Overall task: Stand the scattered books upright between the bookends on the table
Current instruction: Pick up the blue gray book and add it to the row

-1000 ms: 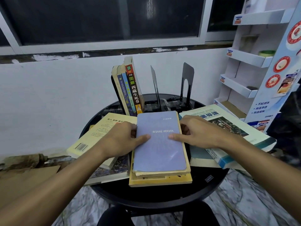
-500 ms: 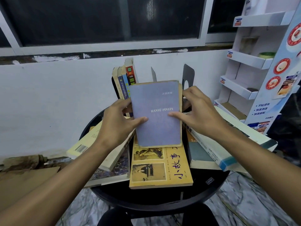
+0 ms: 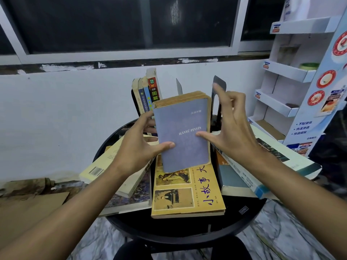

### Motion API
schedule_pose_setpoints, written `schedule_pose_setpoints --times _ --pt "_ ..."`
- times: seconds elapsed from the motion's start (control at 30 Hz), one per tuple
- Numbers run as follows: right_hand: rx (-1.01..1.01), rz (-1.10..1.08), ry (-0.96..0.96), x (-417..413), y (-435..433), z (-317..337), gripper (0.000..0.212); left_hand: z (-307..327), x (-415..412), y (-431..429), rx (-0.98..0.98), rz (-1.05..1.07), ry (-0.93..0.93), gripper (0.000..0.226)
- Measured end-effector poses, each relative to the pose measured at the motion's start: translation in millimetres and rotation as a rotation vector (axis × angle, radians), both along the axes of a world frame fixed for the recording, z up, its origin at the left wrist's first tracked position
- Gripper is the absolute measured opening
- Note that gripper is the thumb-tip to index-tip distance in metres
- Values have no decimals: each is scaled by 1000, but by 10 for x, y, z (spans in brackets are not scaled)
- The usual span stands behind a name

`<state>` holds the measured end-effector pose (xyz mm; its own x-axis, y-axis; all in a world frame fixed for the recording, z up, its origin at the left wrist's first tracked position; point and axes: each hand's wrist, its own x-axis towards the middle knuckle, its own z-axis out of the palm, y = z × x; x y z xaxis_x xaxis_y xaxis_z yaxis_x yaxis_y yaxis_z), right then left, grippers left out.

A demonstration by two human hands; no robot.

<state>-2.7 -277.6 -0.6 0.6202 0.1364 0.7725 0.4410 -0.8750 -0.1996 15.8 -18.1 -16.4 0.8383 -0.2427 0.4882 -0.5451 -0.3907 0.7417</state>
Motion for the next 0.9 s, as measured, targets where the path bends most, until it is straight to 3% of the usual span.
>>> schedule_pose_setpoints --times 0.1,0.23,0.57,0.9 --pt "-105 66 35 -54 101 60 104 -3 -42 -7 -25 -19 6 86" --pt "-64 139 130 -153 210 123 76 -22 -113 -3 -48 -70 6 87" --pt "97 64 275 -430 411 245 105 -154 -328 -34 -101 -307 85 96" --pt "184 371 460 -486 93 374 59 -241 -382 -231 -133 -311 24 92"
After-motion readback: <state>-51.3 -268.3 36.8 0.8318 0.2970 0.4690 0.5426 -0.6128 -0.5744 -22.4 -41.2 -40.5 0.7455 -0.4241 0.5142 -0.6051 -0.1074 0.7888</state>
